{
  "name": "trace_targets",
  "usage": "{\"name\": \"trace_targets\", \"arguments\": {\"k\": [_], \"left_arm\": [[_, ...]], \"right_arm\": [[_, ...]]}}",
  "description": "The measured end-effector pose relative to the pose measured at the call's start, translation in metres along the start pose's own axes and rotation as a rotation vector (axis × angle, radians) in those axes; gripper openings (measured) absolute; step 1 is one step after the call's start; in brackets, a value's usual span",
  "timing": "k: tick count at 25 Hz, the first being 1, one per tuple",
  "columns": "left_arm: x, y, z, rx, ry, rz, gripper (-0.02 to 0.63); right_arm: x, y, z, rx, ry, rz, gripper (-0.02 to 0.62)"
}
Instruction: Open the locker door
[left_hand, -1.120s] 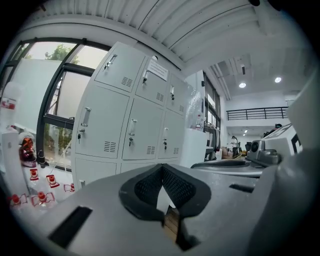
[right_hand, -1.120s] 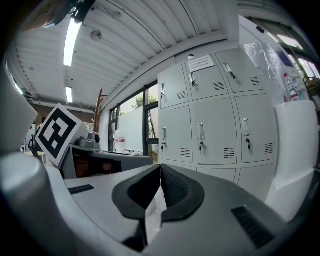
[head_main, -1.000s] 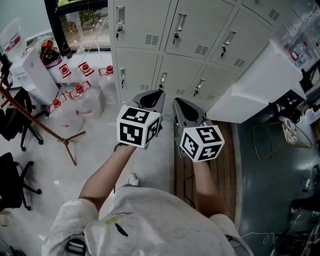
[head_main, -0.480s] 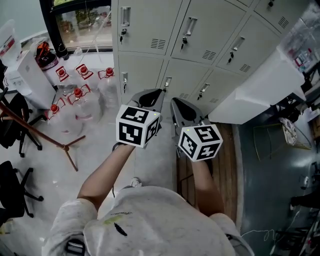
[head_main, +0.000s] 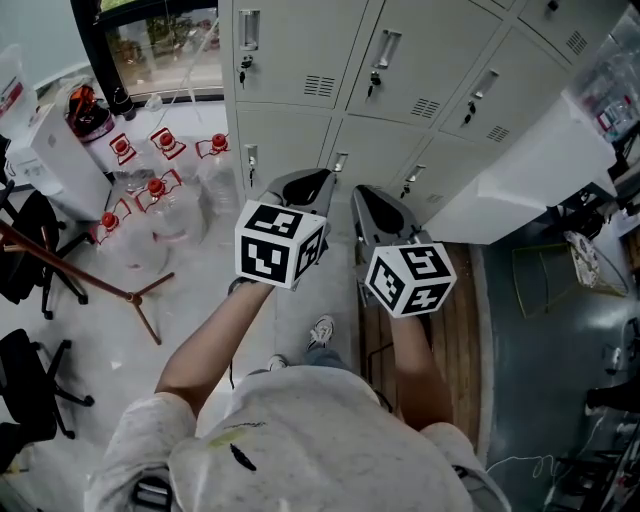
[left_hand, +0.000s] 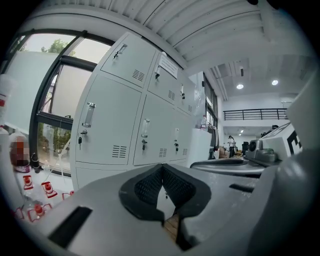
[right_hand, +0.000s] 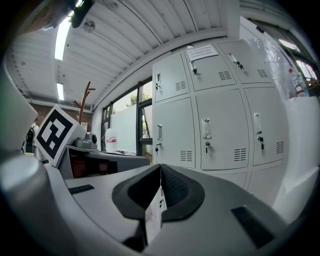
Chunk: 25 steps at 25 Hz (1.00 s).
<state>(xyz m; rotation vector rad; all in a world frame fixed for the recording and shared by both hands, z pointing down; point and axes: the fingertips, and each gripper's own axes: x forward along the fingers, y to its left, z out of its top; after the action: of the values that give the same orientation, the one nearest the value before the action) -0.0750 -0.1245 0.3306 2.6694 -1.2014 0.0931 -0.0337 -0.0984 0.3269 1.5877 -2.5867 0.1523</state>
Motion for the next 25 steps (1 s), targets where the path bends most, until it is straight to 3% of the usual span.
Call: {"name": "trace_targets", "arguments": {"k": [9, 25], "left_arm": [[0.028, 0.02, 0.005, 0.027, 0.006, 0.032, 0.008], [0.137, 0.062, 0.036, 0.05, 0.002, 0.068, 0.008]], "right_arm": [[0.031, -0.026, 0.012, 0.017, -0.058, 0.029, 0.003], [0.119, -0.111, 0.039, -0.002, -0.091, 0.082, 0.003]]}}
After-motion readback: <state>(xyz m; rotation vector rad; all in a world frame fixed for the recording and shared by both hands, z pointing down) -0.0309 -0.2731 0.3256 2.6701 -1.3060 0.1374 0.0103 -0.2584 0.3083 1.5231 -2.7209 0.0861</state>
